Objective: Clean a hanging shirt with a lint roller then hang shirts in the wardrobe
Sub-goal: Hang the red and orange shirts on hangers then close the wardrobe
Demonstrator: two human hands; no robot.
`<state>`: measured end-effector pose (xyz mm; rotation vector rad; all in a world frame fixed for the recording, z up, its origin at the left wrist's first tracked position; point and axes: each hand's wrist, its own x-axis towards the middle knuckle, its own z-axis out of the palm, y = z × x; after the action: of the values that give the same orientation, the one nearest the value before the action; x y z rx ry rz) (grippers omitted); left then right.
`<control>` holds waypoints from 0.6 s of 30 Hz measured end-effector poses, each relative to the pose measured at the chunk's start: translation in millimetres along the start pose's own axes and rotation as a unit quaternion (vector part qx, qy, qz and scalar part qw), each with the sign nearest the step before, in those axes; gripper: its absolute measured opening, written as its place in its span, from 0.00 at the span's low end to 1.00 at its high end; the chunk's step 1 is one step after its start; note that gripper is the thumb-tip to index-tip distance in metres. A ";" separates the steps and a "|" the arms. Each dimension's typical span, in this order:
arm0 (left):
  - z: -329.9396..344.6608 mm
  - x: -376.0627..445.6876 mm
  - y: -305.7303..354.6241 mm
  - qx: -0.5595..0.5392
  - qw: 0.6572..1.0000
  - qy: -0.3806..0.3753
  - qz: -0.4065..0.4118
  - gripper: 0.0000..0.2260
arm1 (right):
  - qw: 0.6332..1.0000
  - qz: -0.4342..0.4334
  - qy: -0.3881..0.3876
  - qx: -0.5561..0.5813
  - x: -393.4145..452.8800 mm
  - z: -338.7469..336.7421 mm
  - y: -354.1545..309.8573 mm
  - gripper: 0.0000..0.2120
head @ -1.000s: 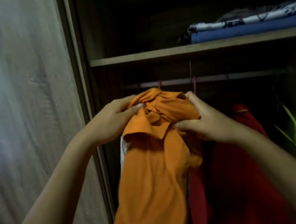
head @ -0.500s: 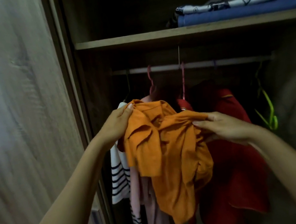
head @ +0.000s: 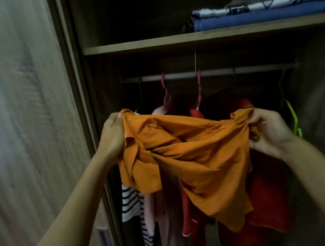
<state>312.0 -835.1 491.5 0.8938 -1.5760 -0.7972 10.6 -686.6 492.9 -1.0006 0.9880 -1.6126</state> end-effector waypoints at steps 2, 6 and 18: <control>-2.7 0.0 4.7 0.007 1.000 0.005 0.005 0.13 | 0.999 0.023 -0.045 -0.020 -0.2 -1.4 -0.2 0.21; -7.3 -6.9 25.8 -0.054 0.992 -0.116 0.011 0.14 | 0.974 0.080 -0.074 -0.200 4.6 1.1 6.9 0.36; 23.5 -19.3 73.9 0.170 0.934 -0.256 0.182 0.15 | 0.871 -0.090 -0.205 -0.436 17.1 69.8 36.7 0.17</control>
<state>281.2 -781.4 542.0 0.6199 -2.3117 -0.5160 83.2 -720.8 484.8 -1.9988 1.3686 -0.9690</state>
